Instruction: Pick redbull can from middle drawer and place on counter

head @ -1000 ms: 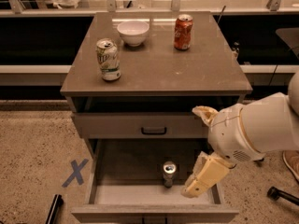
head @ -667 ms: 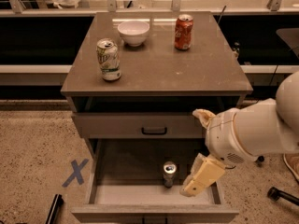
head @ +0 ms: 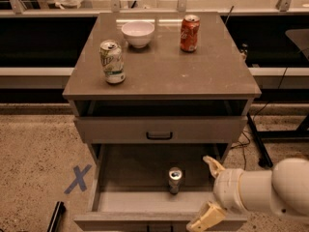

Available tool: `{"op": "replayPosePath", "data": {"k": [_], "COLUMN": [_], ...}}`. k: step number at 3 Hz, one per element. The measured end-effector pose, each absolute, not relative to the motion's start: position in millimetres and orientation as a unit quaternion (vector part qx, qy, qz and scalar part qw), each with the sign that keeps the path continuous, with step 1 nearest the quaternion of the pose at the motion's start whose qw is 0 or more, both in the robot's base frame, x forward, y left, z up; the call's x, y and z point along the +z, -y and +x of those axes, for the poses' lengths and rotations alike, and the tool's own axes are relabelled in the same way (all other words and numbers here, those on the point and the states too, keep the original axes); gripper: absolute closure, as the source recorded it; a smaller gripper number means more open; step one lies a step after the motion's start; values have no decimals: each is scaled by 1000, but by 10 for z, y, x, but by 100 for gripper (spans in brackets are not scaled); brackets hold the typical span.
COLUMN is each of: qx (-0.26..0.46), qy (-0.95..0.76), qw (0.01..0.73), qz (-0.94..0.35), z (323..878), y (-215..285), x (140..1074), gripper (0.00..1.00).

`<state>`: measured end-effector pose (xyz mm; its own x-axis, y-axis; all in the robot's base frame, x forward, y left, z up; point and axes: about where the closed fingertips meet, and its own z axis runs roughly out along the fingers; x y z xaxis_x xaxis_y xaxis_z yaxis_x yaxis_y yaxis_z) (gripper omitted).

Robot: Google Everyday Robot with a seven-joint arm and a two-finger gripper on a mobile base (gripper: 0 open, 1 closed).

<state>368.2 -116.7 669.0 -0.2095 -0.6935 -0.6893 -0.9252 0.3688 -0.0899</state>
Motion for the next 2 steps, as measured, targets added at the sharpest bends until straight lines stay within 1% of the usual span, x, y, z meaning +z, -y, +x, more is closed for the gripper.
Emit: {"op": "replayPosePath", "data": {"k": [1,2], "qx": [190,208], "qy": [-742,-742], "qw": [397,393], "qz": [-506,-502], "z": [3891,3846], "y": [1436,1363], "x": [6141,6017], "gripper": [0,0]}}
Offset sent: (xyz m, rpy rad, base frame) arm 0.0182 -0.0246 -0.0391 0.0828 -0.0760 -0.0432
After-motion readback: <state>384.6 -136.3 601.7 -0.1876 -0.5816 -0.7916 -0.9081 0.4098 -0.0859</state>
